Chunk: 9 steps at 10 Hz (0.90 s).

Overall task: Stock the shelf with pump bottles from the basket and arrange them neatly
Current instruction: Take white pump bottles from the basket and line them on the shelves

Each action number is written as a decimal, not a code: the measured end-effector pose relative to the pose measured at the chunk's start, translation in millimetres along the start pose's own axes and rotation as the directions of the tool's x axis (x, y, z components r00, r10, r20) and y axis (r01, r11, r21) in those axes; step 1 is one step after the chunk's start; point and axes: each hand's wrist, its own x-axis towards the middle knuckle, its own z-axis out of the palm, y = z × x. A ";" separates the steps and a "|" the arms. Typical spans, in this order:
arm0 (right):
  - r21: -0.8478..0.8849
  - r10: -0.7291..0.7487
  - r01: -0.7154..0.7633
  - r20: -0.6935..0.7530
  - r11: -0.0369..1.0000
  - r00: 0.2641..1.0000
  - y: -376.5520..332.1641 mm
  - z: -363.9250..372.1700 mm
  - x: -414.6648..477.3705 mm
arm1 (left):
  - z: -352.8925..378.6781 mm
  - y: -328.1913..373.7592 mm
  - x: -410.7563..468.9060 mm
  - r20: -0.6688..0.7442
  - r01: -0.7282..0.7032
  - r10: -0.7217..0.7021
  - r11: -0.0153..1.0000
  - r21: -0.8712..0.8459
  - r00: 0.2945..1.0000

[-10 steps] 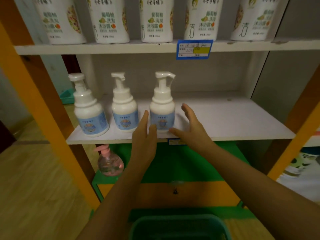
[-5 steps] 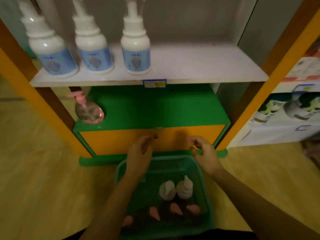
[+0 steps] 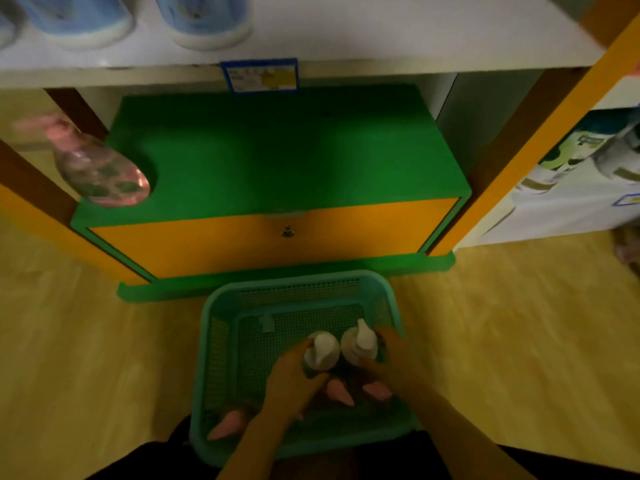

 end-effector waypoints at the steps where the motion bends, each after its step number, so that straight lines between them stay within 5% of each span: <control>1: 0.034 0.009 -0.006 -0.099 0.999 0.995 7.2 12.0 11.1 | 10.0 -5.2 7.7 -0.058 0.003 -0.004 1.000 -0.016 0.998; 2: 0.079 0.046 -0.036 -0.128 0.996 0.991 10.6 22.2 21.1 | 17.3 -7.3 14.9 -0.079 -0.036 0.031 0.998 -0.055 0.996; 3: -0.062 0.090 -0.094 -0.074 0.994 0.993 11.8 29.9 28.3 | 23.2 -12.7 20.9 -0.088 -0.040 0.028 0.990 -0.134 0.996; 5: 0.298 -0.001 0.047 -0.152 0.953 0.988 8.7 26.7 26.0 | 16.2 -16.0 23.9 -0.083 -0.061 0.052 0.992 -0.109 0.995; 9: 0.419 -0.362 0.439 -0.252 0.795 0.897 -99.1 -56.1 -26.3 | -108.3 57.8 -22.1 -0.220 -0.378 0.345 0.917 -0.128 0.912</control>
